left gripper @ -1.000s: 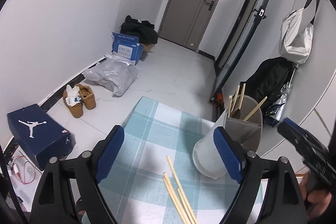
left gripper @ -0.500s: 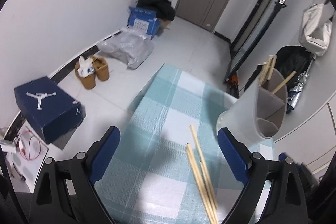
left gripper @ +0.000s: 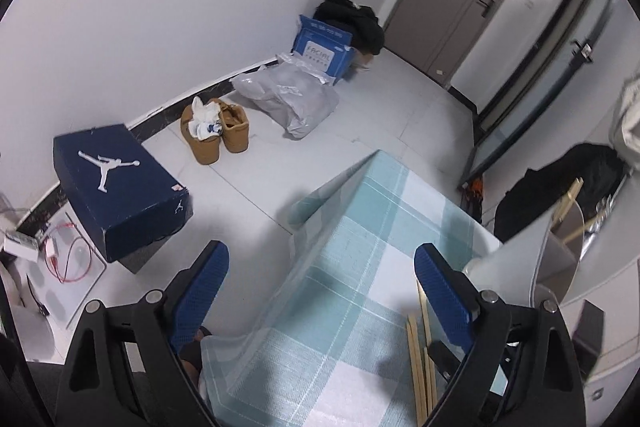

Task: Organize utensils
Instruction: 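Move both grippers back to the remaining chopsticks on the cloth, then lift a chopstick with the right gripper while the left gripper reaches the others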

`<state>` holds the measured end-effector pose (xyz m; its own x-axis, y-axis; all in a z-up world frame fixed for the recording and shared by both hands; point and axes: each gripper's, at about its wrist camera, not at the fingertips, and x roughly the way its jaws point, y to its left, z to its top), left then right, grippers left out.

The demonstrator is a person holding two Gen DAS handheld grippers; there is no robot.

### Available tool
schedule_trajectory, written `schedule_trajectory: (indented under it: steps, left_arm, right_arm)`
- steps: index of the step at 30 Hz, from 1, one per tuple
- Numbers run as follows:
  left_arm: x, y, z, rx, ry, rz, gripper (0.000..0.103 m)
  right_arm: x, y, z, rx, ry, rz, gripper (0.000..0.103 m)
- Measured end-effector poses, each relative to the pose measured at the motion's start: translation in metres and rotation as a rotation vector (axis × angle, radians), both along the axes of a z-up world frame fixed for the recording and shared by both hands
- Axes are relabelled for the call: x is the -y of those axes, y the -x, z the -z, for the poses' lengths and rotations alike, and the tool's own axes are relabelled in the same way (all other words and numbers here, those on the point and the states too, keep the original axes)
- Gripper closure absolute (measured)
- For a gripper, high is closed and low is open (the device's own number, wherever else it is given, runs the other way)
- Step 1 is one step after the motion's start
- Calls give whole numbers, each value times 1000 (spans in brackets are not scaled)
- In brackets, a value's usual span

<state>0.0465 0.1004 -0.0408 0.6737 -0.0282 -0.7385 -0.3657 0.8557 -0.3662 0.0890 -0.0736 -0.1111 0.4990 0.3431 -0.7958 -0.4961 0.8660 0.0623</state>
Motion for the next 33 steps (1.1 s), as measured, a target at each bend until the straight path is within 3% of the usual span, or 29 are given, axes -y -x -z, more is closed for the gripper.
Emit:
schedule_trajectory:
  steps: [10,15,18,21,26,33]
  left_arm:
    - [-29,-11,11,-18,93,-42,11]
    - [-33,-15,11,-23,107,-37,11]
    - [-34,-16,11,-24,106,-32,11]
    - [-37,-17,13,-32,110,-32,11]
    - [-38,-17,14,-46,85,-33,11]
    - [-32,-19,14,-51,28,-23,11]
  right_arm:
    - [-44,-42,19,7,164,65,74]
    - [-47,-57,31,-41,221,93,78]
    - [-45,-59,29,-46,208,86,81]
    - [-48,-62,28,-77,184,49,96]
    - [-55,-62,26,-96,160,-2,98]
    - [-22,-24,-21,58,77,-2,98]
